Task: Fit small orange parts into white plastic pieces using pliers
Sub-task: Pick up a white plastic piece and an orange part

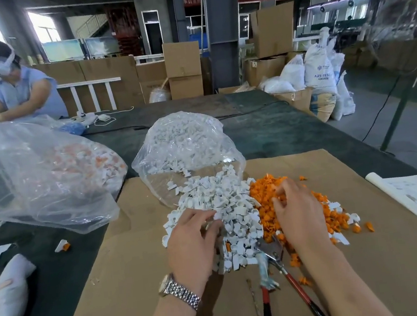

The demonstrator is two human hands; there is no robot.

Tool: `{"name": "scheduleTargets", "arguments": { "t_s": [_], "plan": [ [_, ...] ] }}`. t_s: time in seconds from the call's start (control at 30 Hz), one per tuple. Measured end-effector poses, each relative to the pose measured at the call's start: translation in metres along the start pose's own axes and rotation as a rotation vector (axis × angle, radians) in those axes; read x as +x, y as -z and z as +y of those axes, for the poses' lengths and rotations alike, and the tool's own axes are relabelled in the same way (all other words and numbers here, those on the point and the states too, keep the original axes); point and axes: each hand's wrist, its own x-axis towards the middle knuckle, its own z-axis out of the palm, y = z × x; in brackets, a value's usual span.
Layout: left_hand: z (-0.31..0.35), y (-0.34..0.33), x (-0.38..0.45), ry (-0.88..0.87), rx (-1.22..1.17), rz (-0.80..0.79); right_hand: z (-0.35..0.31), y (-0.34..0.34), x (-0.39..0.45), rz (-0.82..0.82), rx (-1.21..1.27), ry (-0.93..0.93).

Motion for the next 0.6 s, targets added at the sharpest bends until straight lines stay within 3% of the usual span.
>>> {"name": "scheduleTargets", "arguments": {
  "t_s": [0.2, 0.43, 0.6],
  "plan": [
    [0.008, 0.009, -0.003, 0.124, -0.236, 0.012, -0.011, 0.004, -0.002, -0.027, 0.415, -0.010],
    [0.008, 0.024, -0.002, 0.349, -0.673, -0.169, -0.039, 0.013, -0.010, -0.351, 0.992, -0.031],
    [0.011, 0.023, -0.001, 0.423, -0.898, -0.265, -0.039, 0.019, -0.012, -0.414, 1.088, -0.018]
  ]
}}
